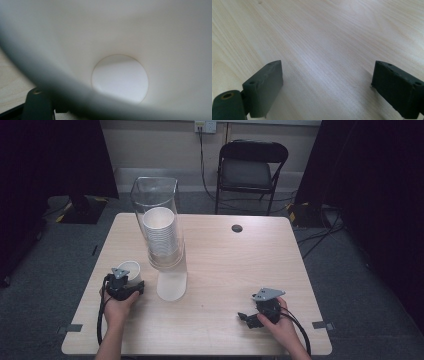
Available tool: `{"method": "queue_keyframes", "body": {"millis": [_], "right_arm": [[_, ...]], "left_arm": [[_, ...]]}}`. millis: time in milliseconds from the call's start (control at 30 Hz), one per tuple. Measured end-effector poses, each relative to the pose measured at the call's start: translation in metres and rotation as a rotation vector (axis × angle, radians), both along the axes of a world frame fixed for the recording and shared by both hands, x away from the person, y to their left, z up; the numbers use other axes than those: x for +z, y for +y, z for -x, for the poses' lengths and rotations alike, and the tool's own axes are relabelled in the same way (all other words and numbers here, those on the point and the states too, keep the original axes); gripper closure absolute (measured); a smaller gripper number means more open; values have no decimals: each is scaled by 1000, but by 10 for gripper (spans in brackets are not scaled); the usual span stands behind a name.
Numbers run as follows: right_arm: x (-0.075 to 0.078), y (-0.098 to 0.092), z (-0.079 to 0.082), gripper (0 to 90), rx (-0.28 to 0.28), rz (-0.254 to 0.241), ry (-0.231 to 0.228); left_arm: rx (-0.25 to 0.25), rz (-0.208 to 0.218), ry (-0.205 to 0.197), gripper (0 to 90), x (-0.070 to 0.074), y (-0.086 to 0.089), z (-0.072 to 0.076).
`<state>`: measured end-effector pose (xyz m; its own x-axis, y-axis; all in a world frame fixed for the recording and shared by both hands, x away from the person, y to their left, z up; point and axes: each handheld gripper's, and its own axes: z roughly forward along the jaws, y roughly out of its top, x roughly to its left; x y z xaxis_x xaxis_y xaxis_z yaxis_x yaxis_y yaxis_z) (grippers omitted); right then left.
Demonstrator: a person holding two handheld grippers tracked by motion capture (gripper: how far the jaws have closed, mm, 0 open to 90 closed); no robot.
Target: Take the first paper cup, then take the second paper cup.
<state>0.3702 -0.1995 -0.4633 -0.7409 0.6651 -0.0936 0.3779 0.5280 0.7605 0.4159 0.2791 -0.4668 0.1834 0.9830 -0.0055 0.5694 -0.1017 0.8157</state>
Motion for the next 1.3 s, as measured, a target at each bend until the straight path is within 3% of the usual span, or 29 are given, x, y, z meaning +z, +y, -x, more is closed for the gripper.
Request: {"method": "queue_keyframes", "body": {"millis": [267,433,600,767,1033,1300], "right_arm": [[0,0,0,94,0,0,0],[0,0,0,94,0,0,0],[0,0,0,94,0,-1,1],[0,0,0,94,0,0,0],[0,0,0,94,0,0,0],[0,0,0,94,0,0,0]], "left_arm": [[-20,-1,3,215,-2,3,11],[-44,-13,45,190,1,0,19],[-68,-3,11,168,-4,-2,32],[-124,6,9,163,-5,-4,42],[-155,42,-2,163,-4,-4,53],[-200,55,-43,161,8,-12,60]]}}
